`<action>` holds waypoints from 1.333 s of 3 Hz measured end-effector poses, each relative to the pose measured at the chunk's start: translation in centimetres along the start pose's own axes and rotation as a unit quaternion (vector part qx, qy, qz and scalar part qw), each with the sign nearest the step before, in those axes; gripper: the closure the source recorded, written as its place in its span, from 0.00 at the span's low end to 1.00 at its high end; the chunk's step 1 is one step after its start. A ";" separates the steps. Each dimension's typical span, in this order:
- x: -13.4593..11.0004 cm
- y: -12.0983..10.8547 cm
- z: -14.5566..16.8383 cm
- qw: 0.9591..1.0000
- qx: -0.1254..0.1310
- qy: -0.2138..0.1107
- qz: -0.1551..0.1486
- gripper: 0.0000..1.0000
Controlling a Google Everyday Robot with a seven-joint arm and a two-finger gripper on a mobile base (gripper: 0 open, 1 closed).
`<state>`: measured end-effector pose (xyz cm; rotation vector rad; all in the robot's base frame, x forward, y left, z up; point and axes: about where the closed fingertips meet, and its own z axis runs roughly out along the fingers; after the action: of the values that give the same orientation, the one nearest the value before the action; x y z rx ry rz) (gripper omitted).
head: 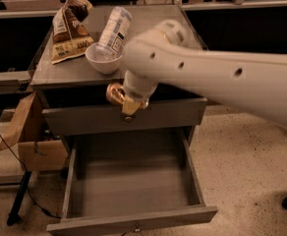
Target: Pick orange can from middle drawer and place on counter
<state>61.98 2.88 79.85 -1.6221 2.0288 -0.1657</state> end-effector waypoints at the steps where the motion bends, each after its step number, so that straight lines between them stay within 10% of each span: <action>1: 1.6 -6.5 -5.4 0.999 0.033 0.039 -0.007 1.00; 4: 5.1 -16.9 -6.5 0.992 0.089 0.073 0.056 1.00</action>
Offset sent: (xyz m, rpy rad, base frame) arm 0.0718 -0.1326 0.1513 -0.1807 -0.0605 -0.1466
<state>72.90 -7.99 90.71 -1.4195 2.1408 -0.4245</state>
